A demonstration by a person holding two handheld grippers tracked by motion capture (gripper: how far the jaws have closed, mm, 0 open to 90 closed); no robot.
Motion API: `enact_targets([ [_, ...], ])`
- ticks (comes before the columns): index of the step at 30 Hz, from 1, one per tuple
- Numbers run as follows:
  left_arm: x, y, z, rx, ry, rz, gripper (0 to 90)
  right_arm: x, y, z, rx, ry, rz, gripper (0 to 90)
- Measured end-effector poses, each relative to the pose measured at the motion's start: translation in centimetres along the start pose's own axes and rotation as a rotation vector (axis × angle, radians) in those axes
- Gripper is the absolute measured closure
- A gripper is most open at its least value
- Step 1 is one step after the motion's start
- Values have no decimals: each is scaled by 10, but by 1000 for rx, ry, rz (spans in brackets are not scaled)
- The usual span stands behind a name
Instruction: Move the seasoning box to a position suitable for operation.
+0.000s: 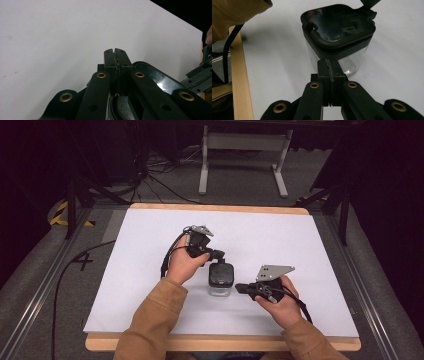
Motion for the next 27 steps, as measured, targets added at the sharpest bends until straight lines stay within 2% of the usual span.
enact_targets([
  [13,-1,-1,0,-2,0,2,891,9,0,3,13,-33,8,898],
  [15,-2,-1,0,4,5,24,832,8,0,3,16,-35,7,899],
  [16,-4,-1,2,11,-14,32,806,8,0,3,12,-34,6,898],
  [19,-15,-5,7,21,-46,35,811,7,0,5,12,-47,8,899],
  [23,-34,-7,8,33,-62,57,822,6,-1,11,10,-63,17,899],
  [27,-56,-11,7,19,-92,68,839,7,1,17,0,-84,26,899],
])
Point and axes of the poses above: each handheld gripper's, and its own axes: x roughly forward along the jaws, z roughly out of its top, y roughly to its left, the point moved 8 cm from there along x, roughly forward along the jaws, and after that the axes turned 8 degrees about -y, right-handed, at the moved point
